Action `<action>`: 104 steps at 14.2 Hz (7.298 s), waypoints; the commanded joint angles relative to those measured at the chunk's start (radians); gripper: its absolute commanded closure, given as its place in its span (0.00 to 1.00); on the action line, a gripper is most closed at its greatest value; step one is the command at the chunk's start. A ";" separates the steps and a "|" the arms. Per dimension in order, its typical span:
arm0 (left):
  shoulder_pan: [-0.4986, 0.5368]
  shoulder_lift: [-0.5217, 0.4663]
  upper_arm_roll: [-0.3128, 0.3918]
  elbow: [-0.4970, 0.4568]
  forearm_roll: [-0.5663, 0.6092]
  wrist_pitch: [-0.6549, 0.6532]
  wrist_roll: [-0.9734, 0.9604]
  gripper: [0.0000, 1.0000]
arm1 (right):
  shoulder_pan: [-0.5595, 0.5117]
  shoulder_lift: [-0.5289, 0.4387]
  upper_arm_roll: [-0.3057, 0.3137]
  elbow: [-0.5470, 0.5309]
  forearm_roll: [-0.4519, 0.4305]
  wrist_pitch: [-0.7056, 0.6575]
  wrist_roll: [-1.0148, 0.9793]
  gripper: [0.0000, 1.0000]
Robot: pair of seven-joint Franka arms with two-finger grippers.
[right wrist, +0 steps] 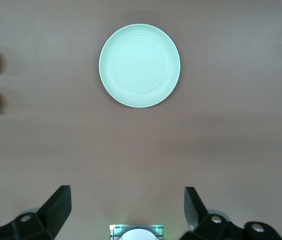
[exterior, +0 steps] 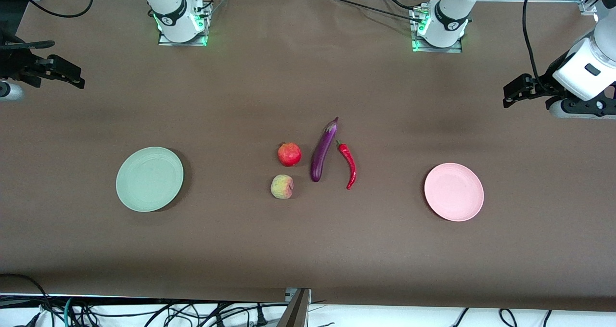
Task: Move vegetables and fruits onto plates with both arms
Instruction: 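Reach the left gripper toward the red chili pepper, then grasp the chili with the left gripper while the right gripper reaches the apple, then carry the chili over the pink plate while the right gripper grasps the apple, then lower the chili onto the pink plate while the right gripper lifts the apple, then reach the left gripper to the eggplant while the right gripper places the apple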
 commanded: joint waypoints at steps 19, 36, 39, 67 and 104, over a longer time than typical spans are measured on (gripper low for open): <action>-0.326 0.638 -0.024 0.128 -0.103 0.399 -0.547 0.00 | -0.012 0.011 0.008 0.013 -0.010 0.011 -0.009 0.00; -0.480 0.705 0.004 0.076 0.062 0.564 -0.865 0.94 | 0.241 0.422 0.028 0.011 0.113 0.419 0.365 0.00; -0.430 0.634 0.045 0.079 0.111 0.458 -0.716 0.91 | 0.331 0.488 0.028 0.011 0.204 0.532 0.466 0.00; -0.104 0.706 0.064 0.085 0.133 0.507 0.247 0.00 | 0.637 0.787 0.026 0.022 0.165 0.958 0.832 0.00; -0.581 0.784 -0.062 0.072 -0.172 0.718 -0.408 0.12 | 0.163 0.647 -0.118 0.065 0.137 0.519 -0.198 0.00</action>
